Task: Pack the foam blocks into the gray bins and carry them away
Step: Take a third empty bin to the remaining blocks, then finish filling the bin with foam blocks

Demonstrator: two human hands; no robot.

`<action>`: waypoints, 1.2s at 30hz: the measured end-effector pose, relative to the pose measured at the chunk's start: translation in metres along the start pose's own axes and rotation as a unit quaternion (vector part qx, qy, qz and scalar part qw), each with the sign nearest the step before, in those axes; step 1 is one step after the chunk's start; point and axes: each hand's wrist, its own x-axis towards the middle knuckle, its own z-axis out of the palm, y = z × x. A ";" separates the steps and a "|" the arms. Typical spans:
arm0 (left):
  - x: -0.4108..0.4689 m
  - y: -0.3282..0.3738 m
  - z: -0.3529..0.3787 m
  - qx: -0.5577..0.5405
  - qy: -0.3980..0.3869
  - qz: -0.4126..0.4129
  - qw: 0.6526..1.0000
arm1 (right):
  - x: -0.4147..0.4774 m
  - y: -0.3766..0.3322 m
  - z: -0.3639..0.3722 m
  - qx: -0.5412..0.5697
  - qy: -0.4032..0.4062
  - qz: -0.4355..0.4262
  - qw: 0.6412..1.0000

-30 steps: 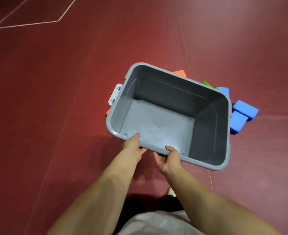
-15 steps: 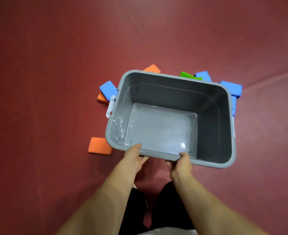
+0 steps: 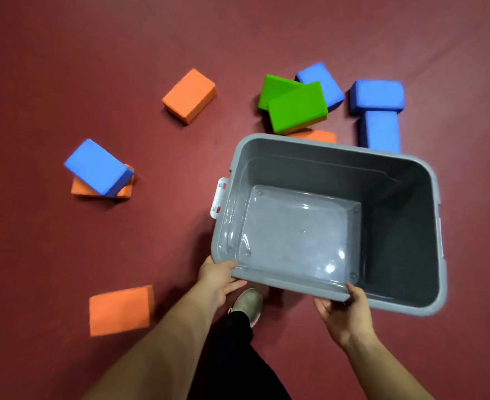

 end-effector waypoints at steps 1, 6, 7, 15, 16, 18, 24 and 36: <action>0.025 -0.001 0.006 0.008 -0.002 -0.003 1.000 | 0.023 0.004 0.007 0.017 0.008 0.000 1.000; 0.152 -0.035 0.025 0.017 -0.007 -0.018 1.000 | 0.133 0.034 0.024 0.039 0.059 0.009 0.997; 0.173 -0.047 0.026 0.021 -0.009 -0.022 1.000 | 0.150 0.043 0.020 0.043 0.066 0.009 0.997; 0.218 -0.075 -0.026 0.171 -0.188 -0.052 0.966 | 0.167 0.127 0.021 -0.047 0.077 0.041 0.995; 0.224 -0.067 -0.041 0.200 -0.212 -0.052 0.955 | 0.159 0.141 0.034 -0.069 0.062 0.050 0.994; 0.244 -0.038 -0.089 0.238 -0.213 -0.038 0.947 | 0.147 0.180 0.077 -0.114 0.017 0.083 0.990; 0.342 0.059 -0.271 0.504 -0.025 0.097 0.858 | 0.141 0.304 0.233 -0.205 -0.086 0.106 0.969; 0.506 0.148 -0.487 0.806 -0.100 0.125 0.570 | 0.214 0.525 0.552 -0.364 -0.252 0.002 0.897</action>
